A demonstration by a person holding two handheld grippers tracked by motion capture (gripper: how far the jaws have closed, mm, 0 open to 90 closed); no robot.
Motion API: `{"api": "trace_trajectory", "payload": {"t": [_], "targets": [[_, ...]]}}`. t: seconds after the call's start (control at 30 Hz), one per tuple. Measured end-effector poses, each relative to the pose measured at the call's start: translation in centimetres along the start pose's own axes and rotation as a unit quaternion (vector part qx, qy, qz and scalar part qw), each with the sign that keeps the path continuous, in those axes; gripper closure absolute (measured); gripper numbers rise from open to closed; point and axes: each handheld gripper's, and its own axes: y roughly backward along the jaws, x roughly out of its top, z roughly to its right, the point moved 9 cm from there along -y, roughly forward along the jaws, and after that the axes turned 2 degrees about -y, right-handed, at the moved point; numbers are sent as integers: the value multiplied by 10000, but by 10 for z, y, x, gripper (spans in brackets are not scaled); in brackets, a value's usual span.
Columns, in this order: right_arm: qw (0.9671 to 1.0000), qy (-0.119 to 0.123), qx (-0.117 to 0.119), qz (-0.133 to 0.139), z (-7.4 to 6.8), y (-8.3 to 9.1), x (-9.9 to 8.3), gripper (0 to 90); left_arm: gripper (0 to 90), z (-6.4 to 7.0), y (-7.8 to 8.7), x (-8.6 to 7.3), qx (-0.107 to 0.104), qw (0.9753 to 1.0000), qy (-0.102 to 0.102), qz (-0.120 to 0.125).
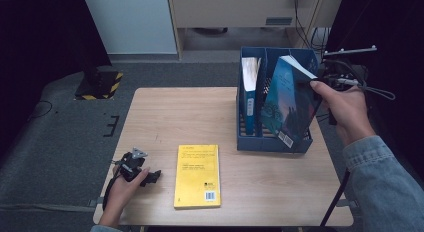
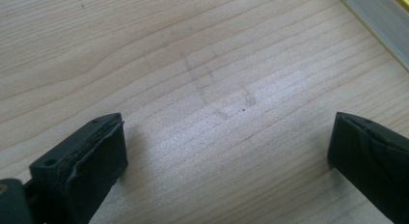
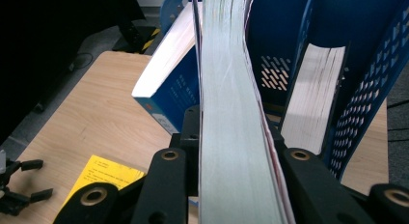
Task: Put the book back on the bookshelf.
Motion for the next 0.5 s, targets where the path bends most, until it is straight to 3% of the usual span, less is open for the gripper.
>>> {"api": "trace_trajectory", "payload": {"t": [0.5], "targets": [[9991,-112,-408,-10,12,-13,12,727,0,0,0,0,-8,10000,-11,-6]]}}
